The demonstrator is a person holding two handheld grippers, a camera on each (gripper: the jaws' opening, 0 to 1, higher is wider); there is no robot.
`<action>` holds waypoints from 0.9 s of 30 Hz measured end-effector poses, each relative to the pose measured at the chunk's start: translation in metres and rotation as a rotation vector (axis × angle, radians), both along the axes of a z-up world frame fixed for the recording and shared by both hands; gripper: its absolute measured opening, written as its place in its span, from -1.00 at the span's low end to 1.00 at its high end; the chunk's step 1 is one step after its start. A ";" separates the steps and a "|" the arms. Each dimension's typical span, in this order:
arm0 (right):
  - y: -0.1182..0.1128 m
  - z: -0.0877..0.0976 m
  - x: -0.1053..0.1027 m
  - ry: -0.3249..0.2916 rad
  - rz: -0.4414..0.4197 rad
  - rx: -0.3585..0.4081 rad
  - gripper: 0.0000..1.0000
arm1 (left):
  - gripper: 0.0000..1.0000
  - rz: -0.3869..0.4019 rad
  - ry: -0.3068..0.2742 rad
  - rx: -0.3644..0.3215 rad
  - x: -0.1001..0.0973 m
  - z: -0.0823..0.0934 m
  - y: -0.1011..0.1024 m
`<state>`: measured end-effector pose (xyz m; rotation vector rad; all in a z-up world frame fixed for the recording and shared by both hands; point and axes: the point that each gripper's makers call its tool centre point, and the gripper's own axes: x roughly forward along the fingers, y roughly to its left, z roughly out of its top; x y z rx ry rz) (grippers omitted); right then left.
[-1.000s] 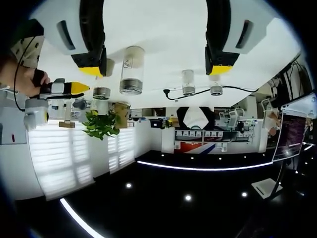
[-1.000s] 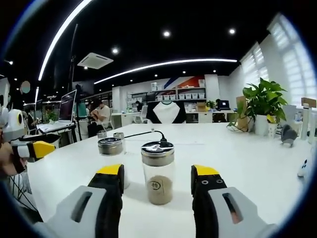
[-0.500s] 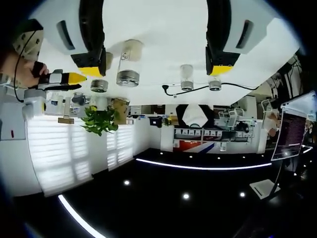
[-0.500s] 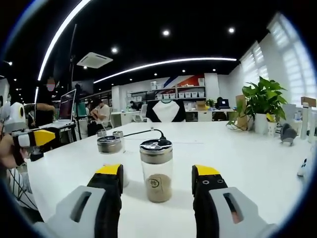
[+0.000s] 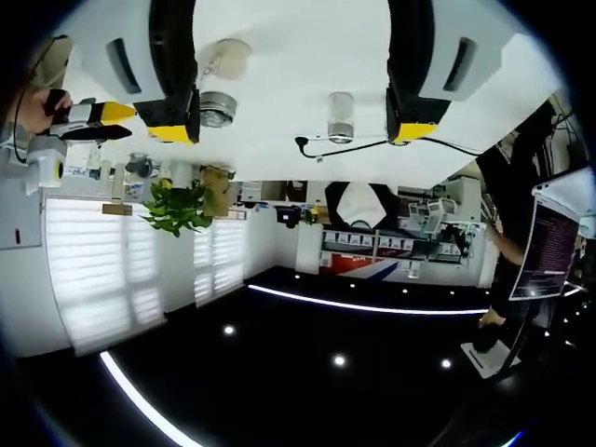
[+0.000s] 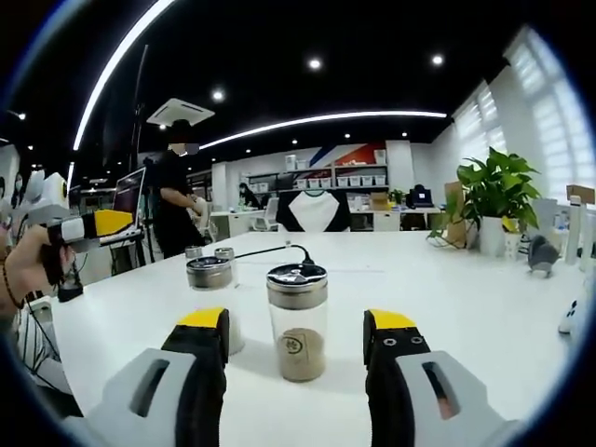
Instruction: Rotate the seasoning bottle until the label or dispensing opening points toward the visible target arrow and the bottle remains upright within the marked orientation range
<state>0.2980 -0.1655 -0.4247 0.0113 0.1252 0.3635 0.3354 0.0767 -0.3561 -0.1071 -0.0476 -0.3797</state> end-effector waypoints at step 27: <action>-0.006 0.000 0.000 0.010 -0.002 0.009 0.18 | 0.73 0.055 0.019 0.082 0.119 -0.044 -0.009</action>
